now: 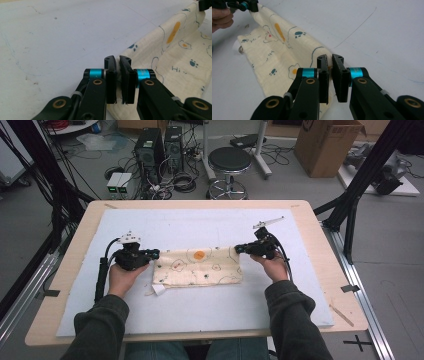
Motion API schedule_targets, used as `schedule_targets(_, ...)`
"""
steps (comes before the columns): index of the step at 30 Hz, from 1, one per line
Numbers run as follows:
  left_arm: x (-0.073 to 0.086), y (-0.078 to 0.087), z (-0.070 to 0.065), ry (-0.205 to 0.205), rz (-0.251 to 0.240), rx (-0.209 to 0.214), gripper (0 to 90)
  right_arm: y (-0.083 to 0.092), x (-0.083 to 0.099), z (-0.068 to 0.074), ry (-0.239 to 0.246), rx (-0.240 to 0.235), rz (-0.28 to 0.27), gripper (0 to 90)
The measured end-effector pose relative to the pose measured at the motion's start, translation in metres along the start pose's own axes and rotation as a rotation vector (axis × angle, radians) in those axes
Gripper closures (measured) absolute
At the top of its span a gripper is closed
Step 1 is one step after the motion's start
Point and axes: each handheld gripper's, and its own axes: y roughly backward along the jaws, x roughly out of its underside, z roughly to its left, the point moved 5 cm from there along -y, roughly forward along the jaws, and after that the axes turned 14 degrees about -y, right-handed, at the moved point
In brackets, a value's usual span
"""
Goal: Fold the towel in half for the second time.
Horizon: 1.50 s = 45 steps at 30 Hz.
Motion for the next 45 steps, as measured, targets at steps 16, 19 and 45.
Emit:
schedule_targets(16, -0.004, 0.010, -0.009, -0.025, -0.028, 0.021, 83.6, 0.008, 0.013, 0.005, 0.009, -0.028, -0.013, 84.1)
schedule_targets(19, -0.005, 0.013, -0.012, -0.028, -0.040, 0.028, 83.6, 0.010, 0.017, 0.005, 0.007, -0.035, -0.013, 84.0)
schedule_targets(45, 0.022, 0.021, -0.035, -0.087, 0.002, 0.063, 82.2, 0.012, 0.046, 0.016, 0.047, -0.065, -0.001, 83.9)
